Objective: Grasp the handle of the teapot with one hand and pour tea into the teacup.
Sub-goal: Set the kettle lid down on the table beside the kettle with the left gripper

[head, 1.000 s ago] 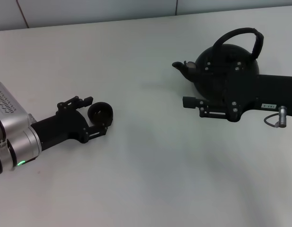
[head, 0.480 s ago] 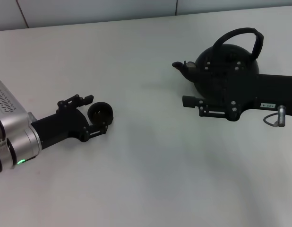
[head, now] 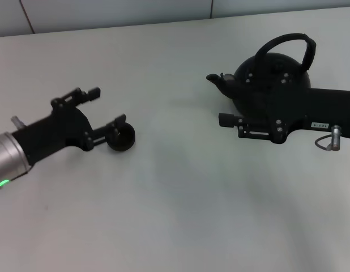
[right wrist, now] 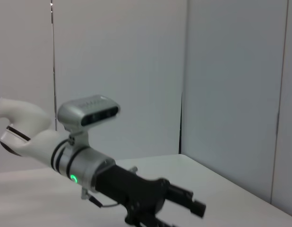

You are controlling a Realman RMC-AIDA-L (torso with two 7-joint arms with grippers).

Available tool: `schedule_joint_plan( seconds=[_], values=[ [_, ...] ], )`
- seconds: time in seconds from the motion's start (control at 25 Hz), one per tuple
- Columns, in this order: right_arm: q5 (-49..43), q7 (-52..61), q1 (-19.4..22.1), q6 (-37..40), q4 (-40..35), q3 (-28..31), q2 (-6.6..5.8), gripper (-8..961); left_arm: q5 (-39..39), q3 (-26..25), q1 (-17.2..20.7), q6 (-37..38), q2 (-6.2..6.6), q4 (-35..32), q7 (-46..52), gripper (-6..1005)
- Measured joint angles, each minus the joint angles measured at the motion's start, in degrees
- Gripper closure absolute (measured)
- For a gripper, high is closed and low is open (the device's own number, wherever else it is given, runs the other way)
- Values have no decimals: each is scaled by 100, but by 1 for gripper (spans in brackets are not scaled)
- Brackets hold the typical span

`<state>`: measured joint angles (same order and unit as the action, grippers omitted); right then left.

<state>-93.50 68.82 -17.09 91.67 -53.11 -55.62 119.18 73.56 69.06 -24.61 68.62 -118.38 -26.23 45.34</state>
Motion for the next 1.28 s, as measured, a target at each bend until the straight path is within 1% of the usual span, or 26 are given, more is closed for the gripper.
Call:
schedule_joint_plan(
  seconds=[0.08,0.2,0.24,0.28,0.32,0.4,0.44,0.48,0.52,0.56,0.6,0.64,0.68,0.76,0.84,0.88,1.0,1.04,1.08,1.12,1.16,1.2,1.28],
  values=[
    [-1,0,2,-4,14,21,0,319,0,-31,34,146,15,-85,79,203],
    [-2,0,4,-9,20,32,0,319,0,-31,34,146,15,-85,79,203],
    [-2,0,4,-9,21,33,0,319,167,-24,95,697,207,-401,637,203],
    [-2,0,4,-12,22,35,0,318,393,-37,99,892,321,-497,863,203],
    [-2,0,4,-22,24,38,0,318,583,-73,105,998,401,-578,1017,203],
    [-2,0,4,-65,26,42,-2,317,583,-73,105,998,401,-578,1017,203],
    [-2,9,7,-110,28,42,-5,317,938,-192,135,1201,522,-739,1278,202],
    [-2,30,16,-148,28,42,-6,317,938,-192,135,1201,522,-739,1278,202],
    [-2,67,30,-183,28,43,-6,317,1165,-384,167,1410,588,-838,1419,202],
    [-3,134,52,-228,26,43,-7,317,1165,-384,167,1410,588,-838,1419,202],
    [-5,196,79,-260,19,43,-7,317,1354,-643,202,1697,628,-904,1515,202],
    [-6,238,105,-286,14,44,-8,317,1354,-643,202,1697,628,-904,1515,210],
    [-7,281,147,-323,2,47,-8,317,1568,-1092,248,2129,681,-930,1637,219],
    [-2,308,224,-393,-8,55,-8,317,1717,-1303,239,2316,729,-913,1849,236],
    [18,314,271,-466,-11,62,-1,317,1717,-1303,239,2316,729,-913,1849,253],
    [28,334,290,-510,-11,65,2,317,2124,-1364,175,2450,750,-937,2066,261],
    [35,432,325,-641,3,69,5,317,2568,-1380,66,2470,709,-947,2158,295],
    [35,468,330,-691,8,69,8,317,2568,-1380,66,2470,709,-947,2158,290],
    [35,491,333,-744,15,69,11,317,2738,-1392,12,2454,646,-947,2028,284],
    [35,507,335,-790,20,67,13,318,2744,-1452,21,2423,604,-948,1831,279],
    [35,517,340,-861,32,67,15,318,2744,-1452,21,2423,604,-948,1831,273],
    [35,521,342,-918,50,62,17,318,2743,-1520,34,2402,566,-950,1654,268],
    [35,523,346,-1043,88,47,19,318,2746,-1563,41,2394,544,-950,1564,257]
  ],
)
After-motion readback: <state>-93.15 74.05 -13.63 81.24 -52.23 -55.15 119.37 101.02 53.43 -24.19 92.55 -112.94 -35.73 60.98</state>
